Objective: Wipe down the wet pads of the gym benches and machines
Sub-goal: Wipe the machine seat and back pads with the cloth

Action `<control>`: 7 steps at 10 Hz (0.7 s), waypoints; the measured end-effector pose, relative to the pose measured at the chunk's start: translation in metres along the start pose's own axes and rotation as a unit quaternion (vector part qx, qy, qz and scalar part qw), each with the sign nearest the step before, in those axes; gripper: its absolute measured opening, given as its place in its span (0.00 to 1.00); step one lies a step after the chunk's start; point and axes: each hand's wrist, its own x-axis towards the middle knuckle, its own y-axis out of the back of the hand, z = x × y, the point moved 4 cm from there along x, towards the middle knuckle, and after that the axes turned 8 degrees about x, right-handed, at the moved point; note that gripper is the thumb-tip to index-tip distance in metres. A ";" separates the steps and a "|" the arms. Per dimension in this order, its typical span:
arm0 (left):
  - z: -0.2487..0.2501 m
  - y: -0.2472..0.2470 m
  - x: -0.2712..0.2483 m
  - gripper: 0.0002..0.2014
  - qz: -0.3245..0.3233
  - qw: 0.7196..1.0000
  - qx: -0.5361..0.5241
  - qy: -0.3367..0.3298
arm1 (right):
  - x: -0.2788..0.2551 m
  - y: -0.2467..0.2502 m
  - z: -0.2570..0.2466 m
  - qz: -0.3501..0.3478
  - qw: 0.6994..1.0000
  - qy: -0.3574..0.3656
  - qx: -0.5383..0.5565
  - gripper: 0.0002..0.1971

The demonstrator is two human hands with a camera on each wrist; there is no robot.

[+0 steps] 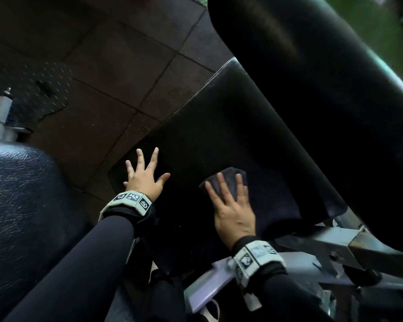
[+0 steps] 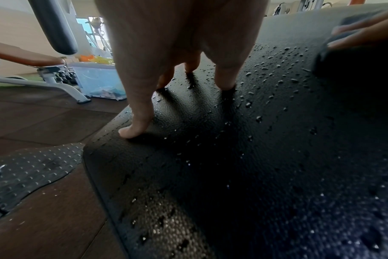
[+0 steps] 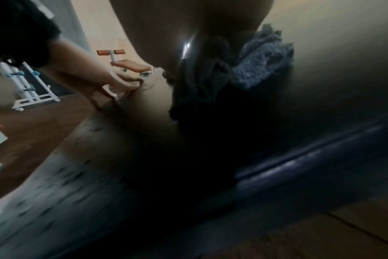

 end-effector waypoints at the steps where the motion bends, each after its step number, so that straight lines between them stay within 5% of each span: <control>1: 0.000 0.000 0.000 0.37 -0.002 1.000 0.002 -0.001 | -0.017 -0.022 -0.033 -0.046 0.997 0.067 -0.003 0.30; 3: 0.002 0.001 -0.002 0.37 -0.005 1.000 0.004 0.006 | -0.105 -0.039 -0.005 -0.102 0.979 0.171 -0.053 0.37; 4: 0.003 0.001 -0.003 0.37 -0.009 1.000 0.004 0.006 | -0.116 -0.012 0.034 -0.057 0.992 0.096 -0.049 0.37; 5: 0.004 0.002 -0.003 0.37 -0.016 1.000 0.000 0.008 | -0.089 0.014 0.058 -0.045 0.998 0.011 -0.046 0.41; 7: 0.005 0.002 -0.003 0.37 -0.015 1.000 -0.003 0.008 | -0.012 0.009 0.025 0.010 1.000 -0.025 0.008 0.33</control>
